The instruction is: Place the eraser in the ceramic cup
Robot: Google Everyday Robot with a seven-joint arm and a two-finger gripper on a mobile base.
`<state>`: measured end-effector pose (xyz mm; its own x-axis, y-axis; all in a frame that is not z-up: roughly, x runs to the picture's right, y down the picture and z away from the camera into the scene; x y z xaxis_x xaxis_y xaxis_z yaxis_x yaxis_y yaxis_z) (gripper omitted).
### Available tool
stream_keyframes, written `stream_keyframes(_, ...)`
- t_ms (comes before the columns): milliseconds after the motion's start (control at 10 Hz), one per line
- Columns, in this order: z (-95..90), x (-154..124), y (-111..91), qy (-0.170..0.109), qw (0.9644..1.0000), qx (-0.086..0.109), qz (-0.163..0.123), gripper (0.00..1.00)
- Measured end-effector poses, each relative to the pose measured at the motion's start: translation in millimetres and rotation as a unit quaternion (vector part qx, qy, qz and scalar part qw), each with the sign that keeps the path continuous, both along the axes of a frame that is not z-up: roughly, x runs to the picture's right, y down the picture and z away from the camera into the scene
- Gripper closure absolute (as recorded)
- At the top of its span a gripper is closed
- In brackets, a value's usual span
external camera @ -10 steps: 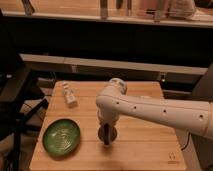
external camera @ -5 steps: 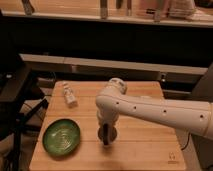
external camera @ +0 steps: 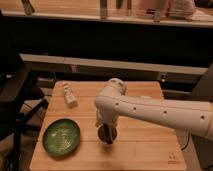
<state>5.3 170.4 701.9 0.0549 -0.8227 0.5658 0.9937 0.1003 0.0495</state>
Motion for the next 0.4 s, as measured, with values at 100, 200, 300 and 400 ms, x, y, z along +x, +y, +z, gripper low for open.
stream_keyframes(100, -1.5, -0.3, -0.9, 0.0, 1.0, 0.003, 0.0, 0.2)
stream_keyframes(200, -5.9, -0.3, -3.2, 0.0, 1.0, 0.009, 0.001, 0.2)
stream_keyframes(300, -9.1, 0.3, -5.4, 0.001, 0.9999, 0.015, 0.003, 0.2)
stream_keyframes(400, -13.3, 1.3, -7.9, 0.002, 0.9998, 0.021, 0.004, 0.21)
